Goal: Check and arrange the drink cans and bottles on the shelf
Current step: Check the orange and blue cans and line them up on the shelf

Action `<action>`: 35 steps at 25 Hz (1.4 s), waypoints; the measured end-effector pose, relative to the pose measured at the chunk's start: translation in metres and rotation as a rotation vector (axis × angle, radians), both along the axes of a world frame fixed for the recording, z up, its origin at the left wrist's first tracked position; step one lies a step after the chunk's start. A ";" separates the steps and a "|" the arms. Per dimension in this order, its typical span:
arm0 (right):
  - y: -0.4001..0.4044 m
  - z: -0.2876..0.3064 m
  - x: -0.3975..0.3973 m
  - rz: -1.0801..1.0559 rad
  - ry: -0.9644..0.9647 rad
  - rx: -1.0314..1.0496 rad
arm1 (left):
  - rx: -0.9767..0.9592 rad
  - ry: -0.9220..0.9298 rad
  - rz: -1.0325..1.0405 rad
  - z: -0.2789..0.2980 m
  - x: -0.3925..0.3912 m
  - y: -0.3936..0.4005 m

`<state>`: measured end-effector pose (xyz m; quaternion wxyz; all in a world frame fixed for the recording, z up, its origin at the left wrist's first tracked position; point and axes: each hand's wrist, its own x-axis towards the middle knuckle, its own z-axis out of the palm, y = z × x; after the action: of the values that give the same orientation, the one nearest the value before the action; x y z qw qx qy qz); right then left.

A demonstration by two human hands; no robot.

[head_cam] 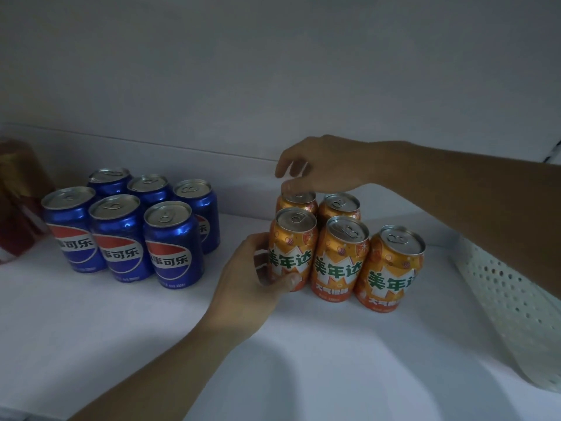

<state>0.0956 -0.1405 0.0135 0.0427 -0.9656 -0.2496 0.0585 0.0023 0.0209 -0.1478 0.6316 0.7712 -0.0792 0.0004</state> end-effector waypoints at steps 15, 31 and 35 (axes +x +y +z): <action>-0.008 0.040 -0.039 -0.046 -0.445 0.432 | -0.091 -0.300 0.223 0.033 -0.006 -0.004; -0.075 -0.020 -0.170 -0.127 -0.102 1.506 | -0.598 0.210 -0.163 0.105 -0.090 -0.096; -0.087 -0.026 -0.181 -0.176 -0.072 1.616 | -0.593 0.241 -0.214 0.103 -0.095 -0.103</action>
<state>-0.0856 -0.2276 -0.0121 0.7228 -0.6539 -0.1393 -0.1745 -0.0924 -0.0822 -0.0449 0.8298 0.5356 -0.0810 -0.1338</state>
